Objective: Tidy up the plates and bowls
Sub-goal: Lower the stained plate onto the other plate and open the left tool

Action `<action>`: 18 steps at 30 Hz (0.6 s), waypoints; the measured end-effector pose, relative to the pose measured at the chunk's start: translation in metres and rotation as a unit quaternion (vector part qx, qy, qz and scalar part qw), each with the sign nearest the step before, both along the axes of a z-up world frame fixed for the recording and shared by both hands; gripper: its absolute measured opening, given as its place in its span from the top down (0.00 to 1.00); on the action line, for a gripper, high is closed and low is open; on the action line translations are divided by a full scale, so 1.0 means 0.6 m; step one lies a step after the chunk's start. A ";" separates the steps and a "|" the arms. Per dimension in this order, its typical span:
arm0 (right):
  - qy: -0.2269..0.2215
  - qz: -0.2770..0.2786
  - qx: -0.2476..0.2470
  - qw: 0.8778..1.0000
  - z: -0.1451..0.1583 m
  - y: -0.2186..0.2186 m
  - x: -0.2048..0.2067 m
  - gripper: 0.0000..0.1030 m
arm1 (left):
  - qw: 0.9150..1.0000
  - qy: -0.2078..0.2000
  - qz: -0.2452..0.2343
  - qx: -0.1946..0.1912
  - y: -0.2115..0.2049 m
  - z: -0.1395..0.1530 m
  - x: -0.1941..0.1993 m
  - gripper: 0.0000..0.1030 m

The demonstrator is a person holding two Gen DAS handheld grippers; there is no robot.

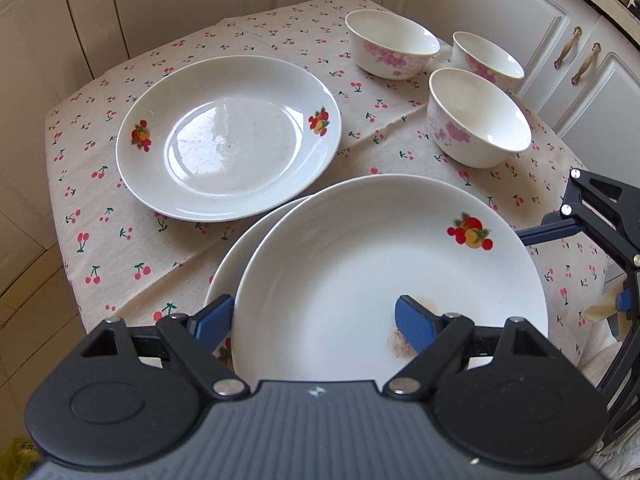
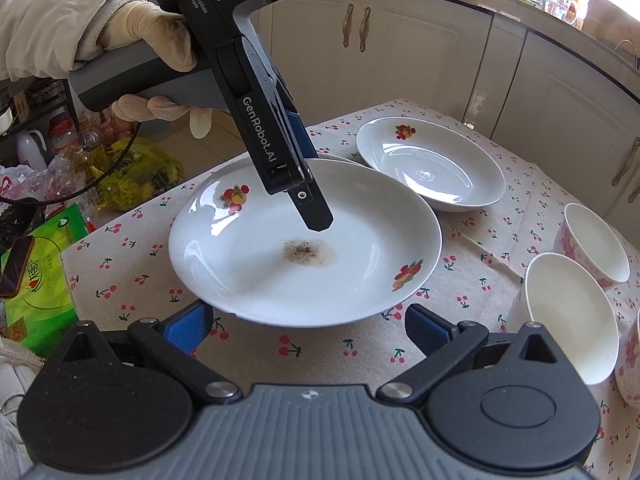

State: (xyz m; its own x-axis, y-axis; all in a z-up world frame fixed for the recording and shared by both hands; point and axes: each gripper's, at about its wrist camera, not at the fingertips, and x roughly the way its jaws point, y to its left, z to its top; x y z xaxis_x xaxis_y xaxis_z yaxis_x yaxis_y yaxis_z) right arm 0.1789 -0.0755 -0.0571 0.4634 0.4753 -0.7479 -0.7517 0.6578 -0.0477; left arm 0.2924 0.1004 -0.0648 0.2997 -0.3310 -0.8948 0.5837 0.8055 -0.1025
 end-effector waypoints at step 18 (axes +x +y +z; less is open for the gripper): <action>0.025 -0.029 0.046 0.998 0.010 -0.043 0.000 0.00 | 0.999 -0.026 0.021 0.008 0.019 0.013 -0.012 0.15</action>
